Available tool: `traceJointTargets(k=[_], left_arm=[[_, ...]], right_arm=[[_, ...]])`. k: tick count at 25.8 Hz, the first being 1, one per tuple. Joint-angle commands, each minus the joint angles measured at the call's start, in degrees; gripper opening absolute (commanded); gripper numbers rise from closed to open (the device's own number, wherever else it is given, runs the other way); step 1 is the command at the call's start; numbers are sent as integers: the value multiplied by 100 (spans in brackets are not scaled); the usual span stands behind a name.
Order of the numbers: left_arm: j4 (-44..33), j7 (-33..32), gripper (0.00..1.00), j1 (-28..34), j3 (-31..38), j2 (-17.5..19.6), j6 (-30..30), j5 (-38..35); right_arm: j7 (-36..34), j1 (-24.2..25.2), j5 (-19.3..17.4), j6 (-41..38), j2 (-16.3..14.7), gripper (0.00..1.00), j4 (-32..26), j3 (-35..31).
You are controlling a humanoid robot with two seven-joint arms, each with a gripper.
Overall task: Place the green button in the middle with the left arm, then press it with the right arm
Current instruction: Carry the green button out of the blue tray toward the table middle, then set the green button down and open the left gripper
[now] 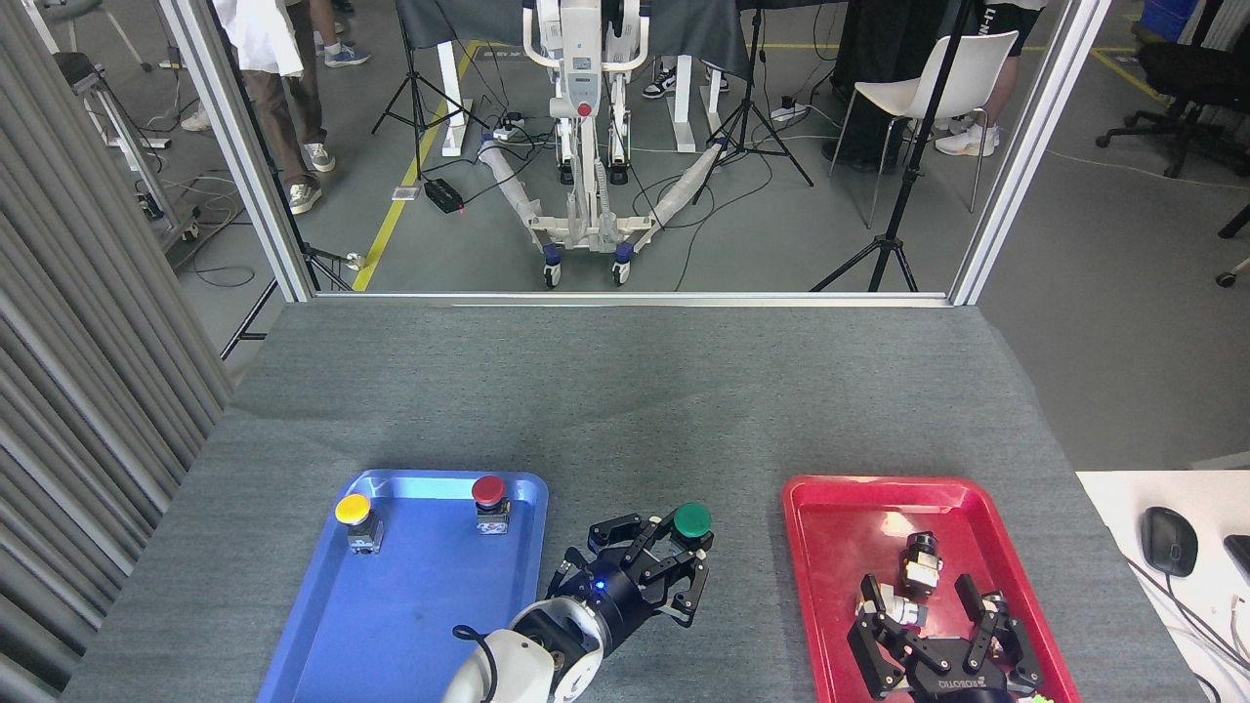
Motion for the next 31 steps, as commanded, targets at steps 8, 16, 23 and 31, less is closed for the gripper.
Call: traceJointTargets(k=[8, 16, 23, 31], left_arm=[[301, 56, 0, 223, -13, -46, 216, -97], [178, 3, 100, 557, 75, 25, 304, -88], [-1623, -208, 100, 1075, 110, 130, 252, -167], [-4349, -190, 100, 2833, 1727, 816, 972, -545]], right_arm=[[-24, 43, -1, -5, -12, 100, -3, 1], [-33, 70, -1, -5, -4, 100, 6, 1], [-33, 70, -10, -5, 14, 100, 6, 1], [-42, -1, -1, -5, 49, 97, 32, 142]])
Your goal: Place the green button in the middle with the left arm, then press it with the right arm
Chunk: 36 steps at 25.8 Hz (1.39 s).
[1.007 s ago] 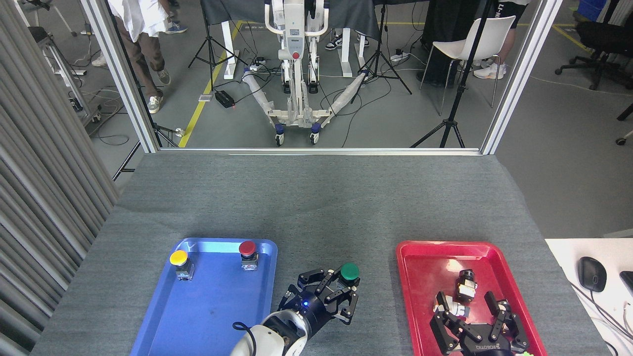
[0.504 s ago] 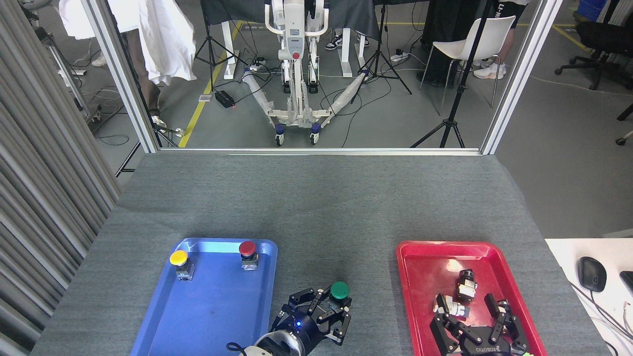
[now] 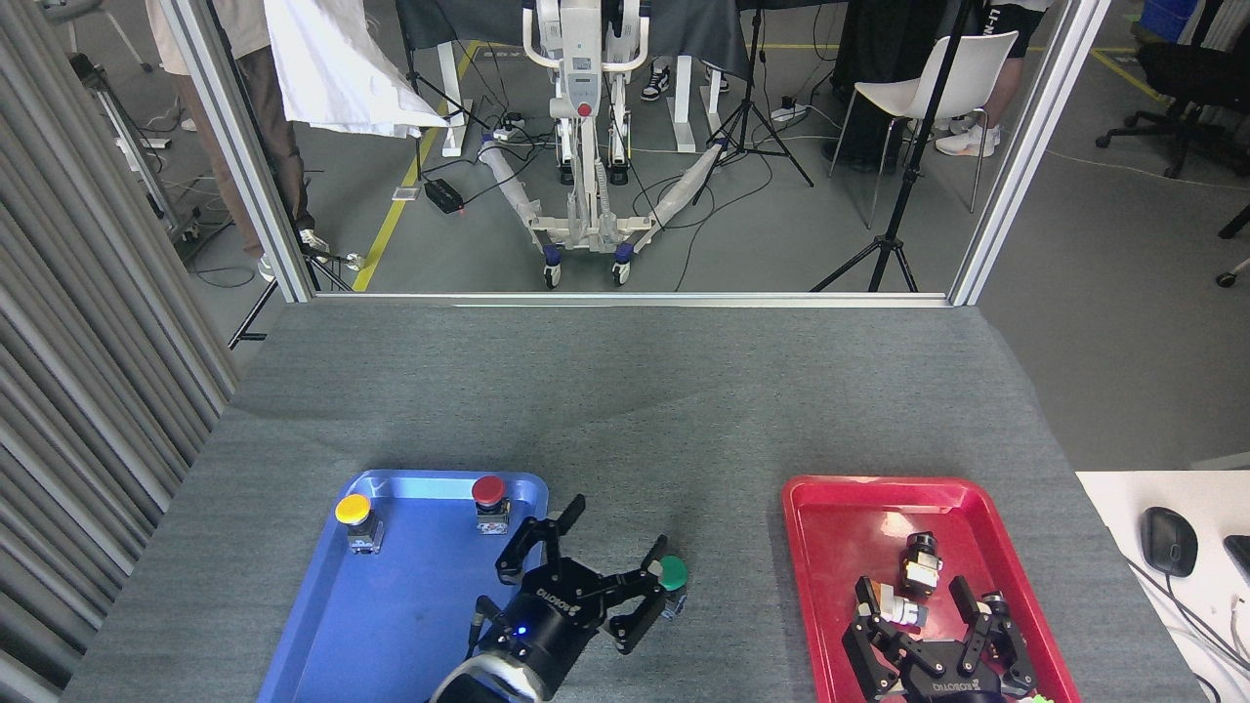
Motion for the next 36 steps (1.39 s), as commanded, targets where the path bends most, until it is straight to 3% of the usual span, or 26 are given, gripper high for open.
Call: traceJointTargets(k=[1, 4, 7, 10, 12, 15, 25, 36], left_arm=[[-723, 40, 100, 854, 815, 523, 668, -573], [-731, 119, 100, 1329, 1070, 761, 1125, -1030], [-758, 181, 100, 1470, 1764, 515, 870, -986], [-749, 198, 100, 1452, 2291, 40, 264, -969], [-749, 198, 100, 1487, 2520, 58, 88, -907], [-714, 181, 100, 1452, 2520, 93, 70, -705], [-635, 189, 100, 1443, 2502, 93, 53, -696], [-705, 189, 100, 1426, 2151, 14, 53, -626]], right_arm=[[-5, -18, 1, 5, 11, 96, 9, 82], [-14, -27, 27, -4, 11, 94, 9, 152], [-14, -45, 45, -4, 54, 78, 9, 267], [-23, -203, 62, 5, 72, 46, 26, 425], [-23, -273, 62, 5, 81, 23, 53, 557], [-23, -379, 71, 5, 116, 1, 123, 776], [-23, -976, 335, 629, 362, 0, 949, 1708], [-23, -1425, 511, 875, 652, 0, 1933, 2174]])
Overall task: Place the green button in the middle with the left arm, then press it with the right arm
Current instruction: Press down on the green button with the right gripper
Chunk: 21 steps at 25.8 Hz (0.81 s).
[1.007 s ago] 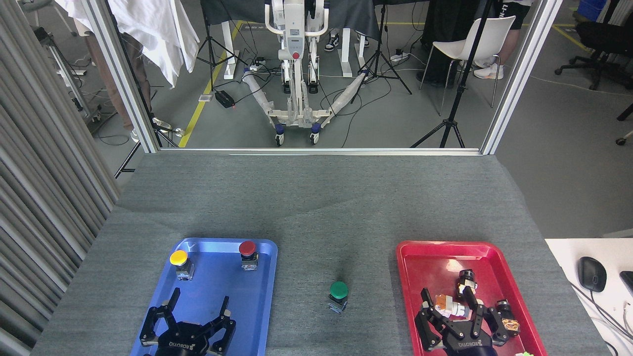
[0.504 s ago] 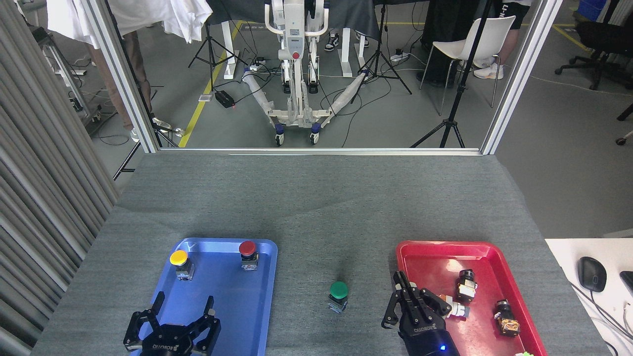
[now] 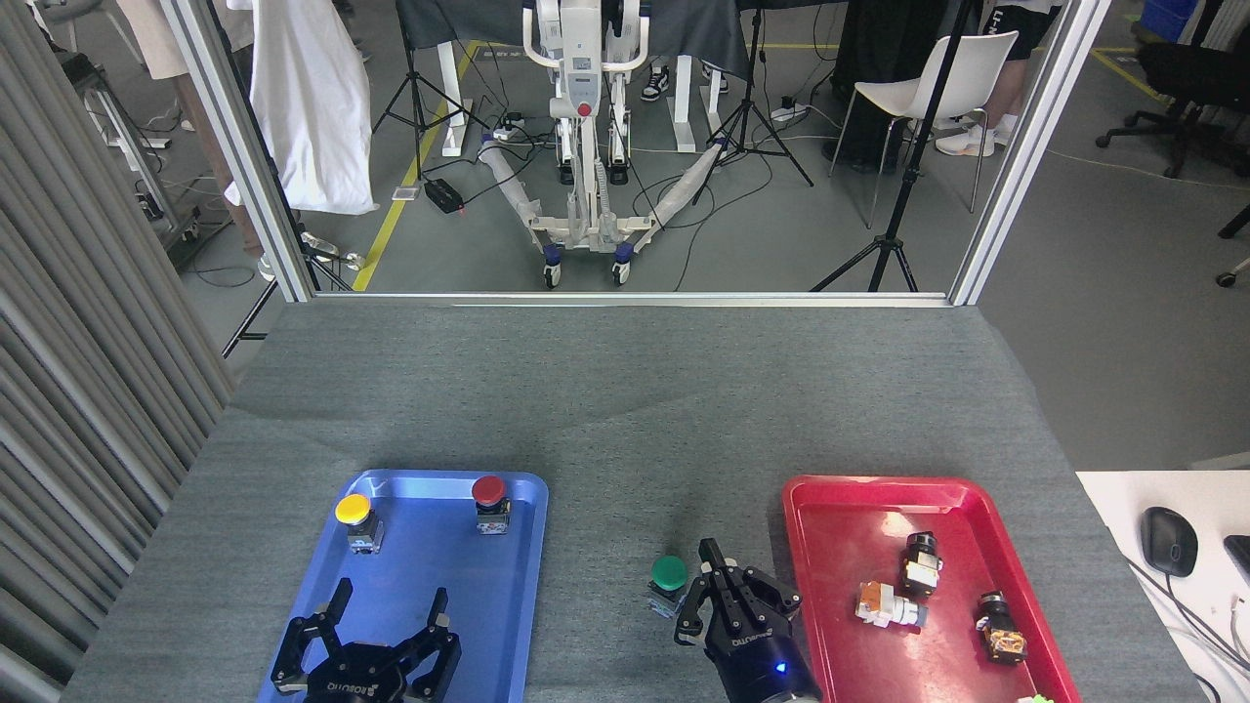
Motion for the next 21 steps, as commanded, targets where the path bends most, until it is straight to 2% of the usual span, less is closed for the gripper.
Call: traceJointTargets(k=[1, 11, 21], left_arm=[[-12, -21, 100, -17, -100, 45, -7, 6], [-38, 14, 100, 27, -91, 71, 2, 15], [-30, 146, 100, -35, -91, 89, 2, 6]], right_arm=[[1, -202, 25, 73, 107, 0, 383, 140], [-8, -439, 95, 126, 362, 0, 919, 368], [-166, -457, 148, 381, 362, 0, 1306, 377]])
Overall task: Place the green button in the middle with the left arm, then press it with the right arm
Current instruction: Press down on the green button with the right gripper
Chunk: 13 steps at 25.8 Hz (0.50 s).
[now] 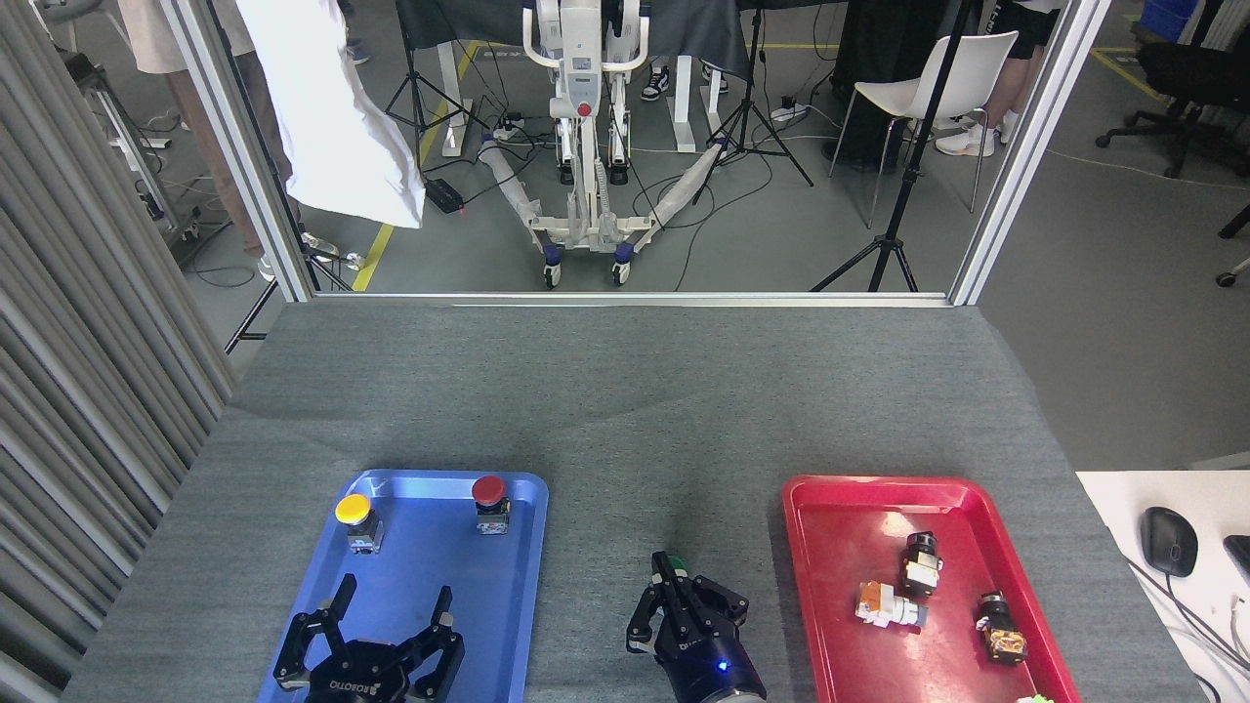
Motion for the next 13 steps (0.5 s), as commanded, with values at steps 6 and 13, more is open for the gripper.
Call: traceJointTargets(k=[6, 13], left_arm=[[5, 5, 100, -90, 9, 26, 20, -6], [-3, 5, 100, -151, 9, 35, 11, -6]], right_arm=[[-160, 1, 3, 53, 7, 0, 398, 9], [-371, 1, -15, 211, 7, 0, 134, 71]])
